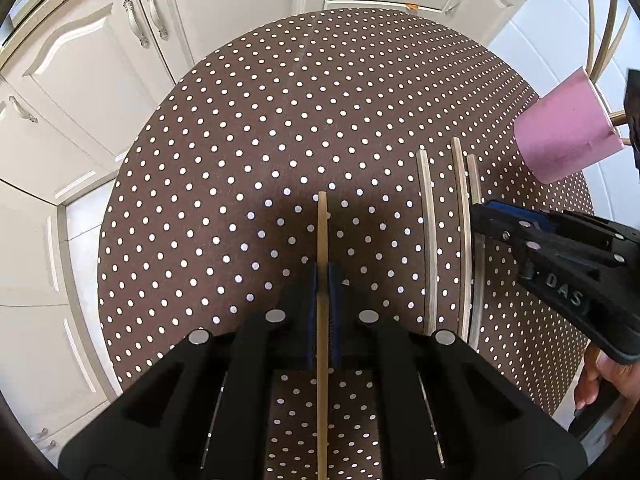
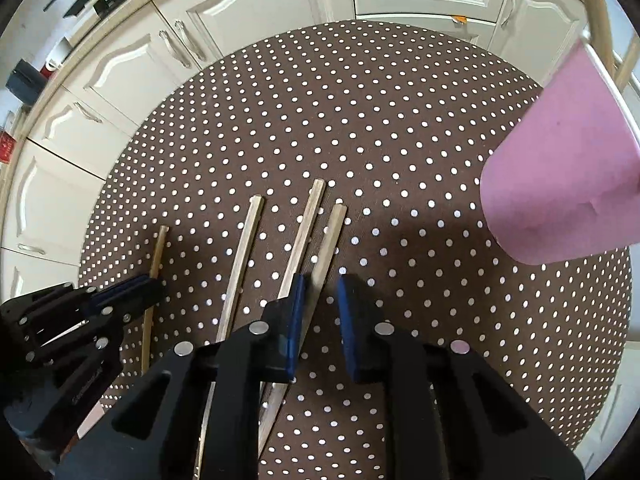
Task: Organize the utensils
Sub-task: 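Lower the right gripper onto a table chopstick and close while the left gripper grasps one, then lift both held chopsticks upright and carry them over the pink cup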
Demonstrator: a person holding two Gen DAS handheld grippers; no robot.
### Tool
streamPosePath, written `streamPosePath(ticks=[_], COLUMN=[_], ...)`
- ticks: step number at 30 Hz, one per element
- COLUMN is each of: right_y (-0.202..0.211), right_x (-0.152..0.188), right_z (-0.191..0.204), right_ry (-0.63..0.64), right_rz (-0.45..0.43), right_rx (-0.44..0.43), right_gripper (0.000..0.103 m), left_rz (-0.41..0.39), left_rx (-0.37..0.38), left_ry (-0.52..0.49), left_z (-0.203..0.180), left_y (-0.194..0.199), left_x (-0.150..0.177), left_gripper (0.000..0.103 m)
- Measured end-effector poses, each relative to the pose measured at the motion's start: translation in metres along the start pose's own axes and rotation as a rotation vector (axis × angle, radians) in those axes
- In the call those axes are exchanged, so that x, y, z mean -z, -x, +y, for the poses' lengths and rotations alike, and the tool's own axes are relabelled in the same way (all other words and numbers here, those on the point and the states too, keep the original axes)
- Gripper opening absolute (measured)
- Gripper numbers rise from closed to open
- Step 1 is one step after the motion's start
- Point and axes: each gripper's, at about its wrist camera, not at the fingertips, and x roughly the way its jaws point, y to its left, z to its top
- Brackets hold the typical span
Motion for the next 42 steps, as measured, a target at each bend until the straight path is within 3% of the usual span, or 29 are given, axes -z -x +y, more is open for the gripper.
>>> streamPosePath(ticks=[3, 8, 14, 23, 31, 42], right_y=[-0.002, 0.002, 0.035, 0.106, 0.166, 0.207], right_x=[-0.004, 0.002, 0.012, 0.034, 0.056, 0.098], right_z=[0.008, -0.001, 0.004, 0.013, 0.019, 0.020], right_ry=[0.037, -0.012, -0.009, -0.044, -0.058, -0.051], right_rz=[-0.009, -0.016, -0.103, -0.272, -0.423, -0.521], right_rx=[0.035, -0.024, -0.091, -0.165, -0.158, -0.118], right_gripper=[0.009, 0.004, 0.004, 0.004, 0.004, 0.004], left_rz=[-0.005, -0.028, -0.079, -0.200, -0.309, -0.412], left_rx=[-0.002, 0.027, 0.069, 0.114, 0.150, 0.174], left_ry=[0.001, 0.023, 0.036, -0.028, -0.082, -0.151], left_z=[-0.001, 0.004, 0.007, -0.011, -0.020, -0.043], left_y=[0.006, 0.020, 0.050, 0.115, 0.172, 0.223], left_x=[0.003, 0.004, 0.002, 0.004, 0.025, 0.050], left_gripper=[0.006, 0.006, 0.006, 0.006, 0.006, 0.006])
